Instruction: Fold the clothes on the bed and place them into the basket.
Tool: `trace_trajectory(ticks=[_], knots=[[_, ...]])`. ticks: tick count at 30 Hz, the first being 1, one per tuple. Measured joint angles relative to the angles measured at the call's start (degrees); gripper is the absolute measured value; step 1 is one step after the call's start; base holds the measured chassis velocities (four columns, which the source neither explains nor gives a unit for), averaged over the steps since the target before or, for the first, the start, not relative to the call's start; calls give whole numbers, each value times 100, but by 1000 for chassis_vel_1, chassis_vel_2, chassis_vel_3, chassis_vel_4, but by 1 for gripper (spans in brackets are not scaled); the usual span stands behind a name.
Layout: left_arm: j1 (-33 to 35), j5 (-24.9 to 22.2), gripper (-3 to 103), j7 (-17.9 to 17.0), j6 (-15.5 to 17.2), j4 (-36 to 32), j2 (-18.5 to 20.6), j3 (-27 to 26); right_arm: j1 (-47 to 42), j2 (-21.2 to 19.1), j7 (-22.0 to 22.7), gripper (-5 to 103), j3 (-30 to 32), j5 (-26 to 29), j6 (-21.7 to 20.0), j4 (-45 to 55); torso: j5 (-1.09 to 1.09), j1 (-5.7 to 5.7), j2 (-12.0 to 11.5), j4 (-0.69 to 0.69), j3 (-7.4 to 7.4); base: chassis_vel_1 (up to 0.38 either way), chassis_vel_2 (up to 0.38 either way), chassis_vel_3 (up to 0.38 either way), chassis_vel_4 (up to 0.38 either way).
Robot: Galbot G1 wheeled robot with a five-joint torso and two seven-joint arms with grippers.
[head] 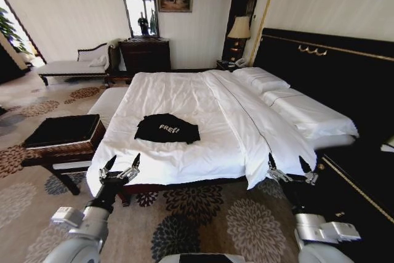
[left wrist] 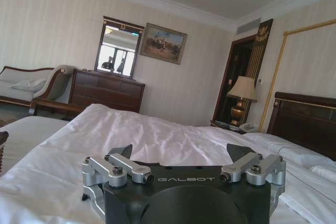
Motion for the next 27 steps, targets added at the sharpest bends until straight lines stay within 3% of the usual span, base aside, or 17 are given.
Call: trace_trajectory(ticks=[27], knots=[[37,88,100,-5,-60,0,-12,20,64,59,-14,100,-69,-101,21,-154,0,-2,0,-1,0,-112,101,104,-104]])
